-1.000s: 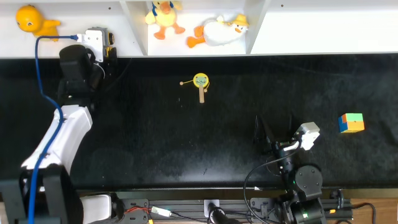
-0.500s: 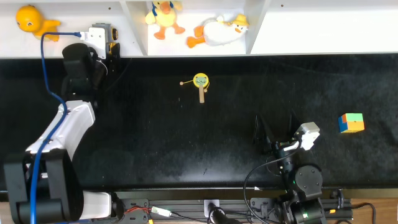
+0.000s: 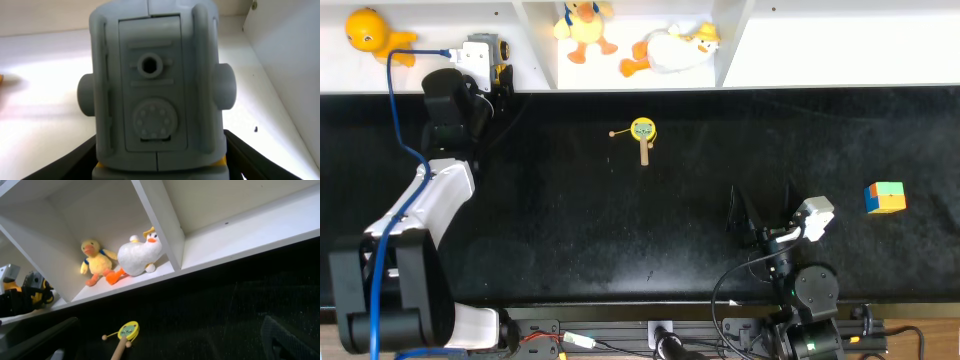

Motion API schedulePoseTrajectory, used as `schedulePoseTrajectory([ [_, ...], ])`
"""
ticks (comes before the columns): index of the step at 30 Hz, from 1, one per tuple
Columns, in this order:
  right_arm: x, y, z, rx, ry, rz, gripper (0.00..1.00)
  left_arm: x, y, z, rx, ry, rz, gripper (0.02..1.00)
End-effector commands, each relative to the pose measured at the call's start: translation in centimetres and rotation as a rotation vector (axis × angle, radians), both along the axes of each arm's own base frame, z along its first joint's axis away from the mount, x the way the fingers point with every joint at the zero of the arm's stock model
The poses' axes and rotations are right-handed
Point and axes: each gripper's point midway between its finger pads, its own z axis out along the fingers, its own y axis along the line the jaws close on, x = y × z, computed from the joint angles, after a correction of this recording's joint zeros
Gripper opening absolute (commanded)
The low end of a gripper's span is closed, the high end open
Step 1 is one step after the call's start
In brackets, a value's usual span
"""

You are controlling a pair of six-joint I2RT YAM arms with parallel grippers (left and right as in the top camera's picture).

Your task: Store Toys

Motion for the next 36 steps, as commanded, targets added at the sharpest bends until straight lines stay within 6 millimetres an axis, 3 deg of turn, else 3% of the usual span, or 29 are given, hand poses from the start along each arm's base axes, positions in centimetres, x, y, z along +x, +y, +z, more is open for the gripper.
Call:
schedulePoseTrajectory([
  [1, 0.0, 0.2, -0.4, -0.004, 0.001, 0.012, 0.996, 0.9, -0.3, 0.8, -0.020, -0.024, -0.008, 0.121],
  [7, 0.0, 0.2, -0.4, -0.004, 0.001, 0.012, 0.996, 1.4, -0.3, 0.1, -0.025, 0.039, -0.007, 0.119],
  [12, 0.0, 0.2, -0.4, -0.004, 0.001, 0.012, 0.996, 2.2, -0.2, 0.5, -0.025, 0.053, -0.007, 0.121],
  [15, 0.0, 0.2, -0.4, -0.004, 0.001, 0.012, 0.996, 2.3, -0.2, 0.7, -0.026, 0.058, -0.006, 0.169],
  [20, 0.0, 0.2, -0.4, -0.004, 0.001, 0.012, 0.996, 2.1, -0.2, 0.3, -0.028, 0.082, -0.006, 0.297],
  [22, 0.0, 0.2, -0.4, -0.004, 0.001, 0.012, 0.996, 2.1, -0.2, 0.3, -0.027, 0.082, -0.006, 0.492],
  [25, 0.0, 0.2, -0.4, -0.004, 0.001, 0.012, 0.993, 2.1, -0.2, 0.4, -0.027, 0.081, -0.006, 0.689],
  [34, 0.0, 0.2, -0.4, -0.004, 0.001, 0.012, 0.996, 2.1, -0.2, 0.4, -0.027, 0.081, -0.006, 0.812],
  [36, 0.0, 0.2, -0.4, -0.004, 0.001, 0.012, 0.996, 2.1, -0.2, 0.4, -0.027, 0.081, -0.006, 0.901],
])
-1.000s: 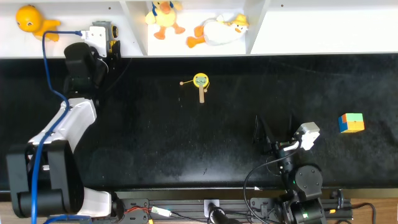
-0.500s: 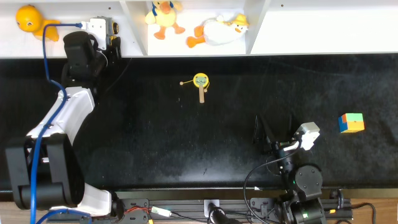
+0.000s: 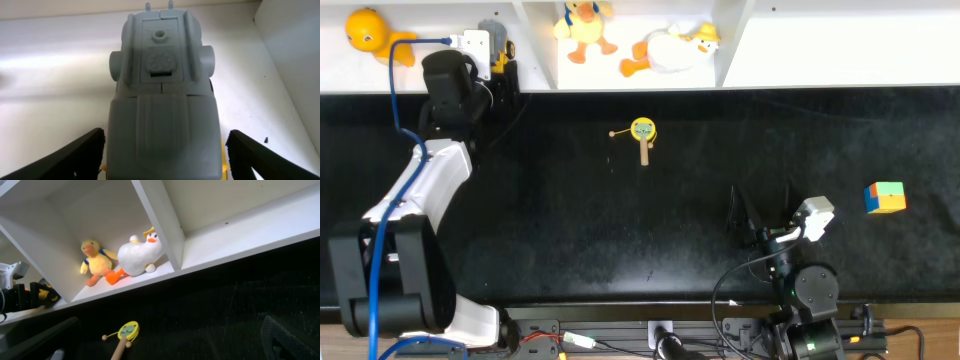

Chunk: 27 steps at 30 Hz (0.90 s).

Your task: Store Toys

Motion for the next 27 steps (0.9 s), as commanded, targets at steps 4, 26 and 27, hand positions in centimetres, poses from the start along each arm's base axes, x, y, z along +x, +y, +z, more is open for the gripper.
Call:
schedulePoseTrajectory([
  [4, 0.0, 0.2, -0.4, -0.004, 0.001, 0.012, 0.996, 0.8, -0.3, 1.3, -0.008, -0.031, -0.010, 0.998],
  [26, 0.0, 0.2, -0.4, -0.004, 0.001, 0.012, 0.998, -10.8, -1.0, 9.4, -0.013, 0.083, -0.012, 0.998],
  [27, 0.0, 0.2, -0.4, -0.004, 0.001, 0.012, 0.998, -11.7, -1.1, 9.5, -0.014, 0.100, -0.012, 0.998],
])
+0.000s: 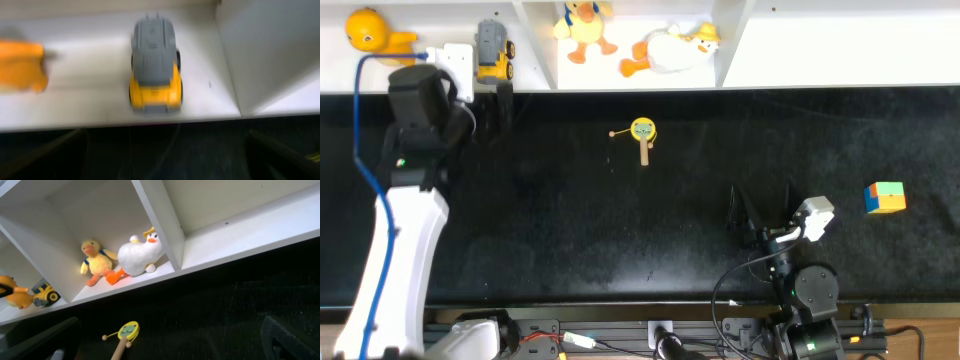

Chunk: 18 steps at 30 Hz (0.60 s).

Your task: Store Toys

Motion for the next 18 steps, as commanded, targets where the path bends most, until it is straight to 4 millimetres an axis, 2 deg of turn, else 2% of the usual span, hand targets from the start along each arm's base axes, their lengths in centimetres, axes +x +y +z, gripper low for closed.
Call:
schedulePoseTrajectory([
  [1, 0.0, 0.2, -0.4, -0.004, 0.001, 0.012, 0.996, -3.2, -0.5, 2.5, -0.006, 0.001, -0.011, 0.998],
  [10, 0.0, 0.2, -0.4, -0.004, 0.001, 0.012, 0.991, -10.4, -0.9, 5.8, -0.012, -0.018, -0.004, 0.998],
  [14, 0.0, 0.2, -0.4, -0.004, 0.001, 0.012, 0.996, -12.3, -1.1, 5.7, -0.014, 0.005, -0.004, 0.998],
  [18, 0.0, 0.2, -0.4, -0.004, 0.001, 0.012, 0.996, -13.1, -1.1, 4.9, -0.017, 0.050, -0.004, 0.996],
])
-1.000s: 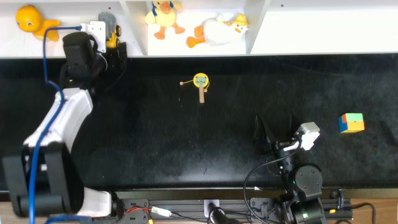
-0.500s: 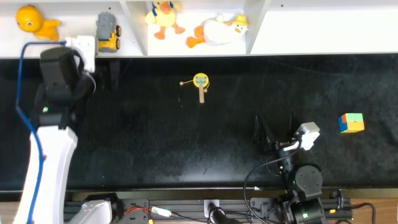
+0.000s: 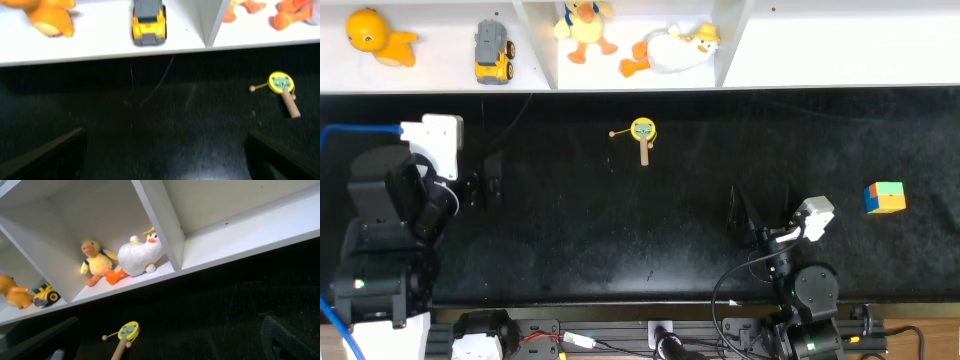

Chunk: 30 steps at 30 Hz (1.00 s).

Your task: Store Toys

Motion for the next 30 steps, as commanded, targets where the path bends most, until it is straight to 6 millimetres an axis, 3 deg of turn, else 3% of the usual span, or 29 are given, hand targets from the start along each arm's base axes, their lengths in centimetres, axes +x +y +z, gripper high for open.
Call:
schedulePoseTrajectory([
  [1, 0.0, 0.3, -0.4, -0.004, 0.001, 0.012, 0.996, -0.6, -0.3, -0.1, -0.015, 0.026, -0.004, 0.998],
  [9, 0.0, 0.3, -0.4, -0.004, 0.001, 0.012, 0.996, -1.9, -0.3, -1.2, -0.013, 0.087, 0.000, 0.998],
  [17, 0.0, 0.3, -0.4, -0.004, 0.001, 0.012, 0.996, -4.7, 0.1, -0.1, 0.008, -0.107, 0.033, 0.996],
  [22, 0.0, 0.3, -0.4, -0.004, 0.001, 0.012, 0.996, -5.8, 0.9, -3.4, -0.053, -0.243, 0.135, 0.998],
  [30, 0.0, 0.3, -0.4, -0.004, 0.001, 0.012, 0.996, -4.0, 1.1, -7.6, -0.061, -0.480, 0.134, 0.998],
])
